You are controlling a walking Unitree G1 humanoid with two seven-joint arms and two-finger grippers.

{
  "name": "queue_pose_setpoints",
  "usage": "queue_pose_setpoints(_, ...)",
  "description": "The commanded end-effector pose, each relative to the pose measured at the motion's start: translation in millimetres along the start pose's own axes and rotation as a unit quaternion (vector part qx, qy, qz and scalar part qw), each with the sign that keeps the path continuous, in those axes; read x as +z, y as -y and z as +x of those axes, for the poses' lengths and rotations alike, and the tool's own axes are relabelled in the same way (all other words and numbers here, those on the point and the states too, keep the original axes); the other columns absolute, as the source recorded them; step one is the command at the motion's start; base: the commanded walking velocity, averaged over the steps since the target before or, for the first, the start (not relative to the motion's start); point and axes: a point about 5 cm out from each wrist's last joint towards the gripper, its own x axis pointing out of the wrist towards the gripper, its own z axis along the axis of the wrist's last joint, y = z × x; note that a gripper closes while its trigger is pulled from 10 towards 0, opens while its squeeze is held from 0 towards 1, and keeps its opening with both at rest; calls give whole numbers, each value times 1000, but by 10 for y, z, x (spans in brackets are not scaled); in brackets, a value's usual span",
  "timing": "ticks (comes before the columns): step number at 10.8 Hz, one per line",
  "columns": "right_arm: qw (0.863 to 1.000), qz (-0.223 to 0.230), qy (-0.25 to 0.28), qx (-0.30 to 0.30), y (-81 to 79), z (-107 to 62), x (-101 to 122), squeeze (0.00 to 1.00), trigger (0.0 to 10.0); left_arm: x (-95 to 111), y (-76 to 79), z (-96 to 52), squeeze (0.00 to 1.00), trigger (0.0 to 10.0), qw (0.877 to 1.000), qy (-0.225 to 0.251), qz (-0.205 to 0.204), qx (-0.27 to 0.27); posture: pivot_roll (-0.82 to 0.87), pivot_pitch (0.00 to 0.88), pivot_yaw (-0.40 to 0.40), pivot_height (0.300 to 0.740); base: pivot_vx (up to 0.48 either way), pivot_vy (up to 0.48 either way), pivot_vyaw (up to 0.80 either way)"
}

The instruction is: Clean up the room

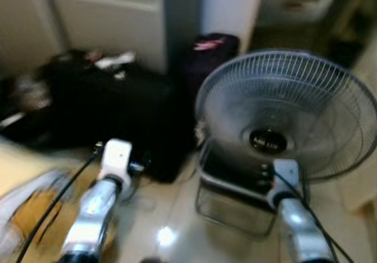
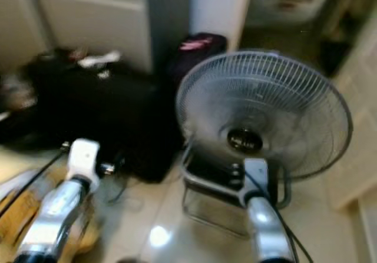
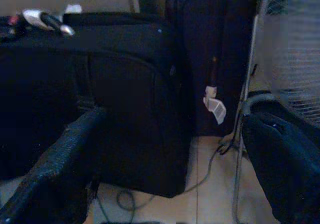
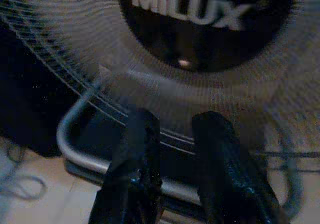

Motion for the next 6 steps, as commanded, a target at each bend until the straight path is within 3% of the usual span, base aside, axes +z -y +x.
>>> queue_pose_setpoints(1, 1000, 2, -15, -2, 80, -18, -84, 0, 10000, 49, 85, 7, 737, 10000, 1000, 18, -11, -20, 12, 0, 18, 740, 0, 0, -431)
queue_pose_setpoints(3, 998, 13, -64, 26, 30, -57, -280, 0, 10000, -107, 170, -41, 737, 10000, 998, -22, 15, -55, 5, 0, 15, 740, 0, 0, 0)
queue_pose_setpoints(4, 996, 33, -84, 18, 69, -95, -379, 0, 10000, -194, 240, -70, 737, 10000, 996, -42, 17, -74, 2, 0, 12, 740, 0, 0, 0)
queue_pose_setpoints(6, 991, 25, -132, 9, 175, -129, -591, 0, 10000, -429, 444, -107, 729, 10000, 987, -112, 43, -107, -19, 0, 21, 740, 0, 0, 0)
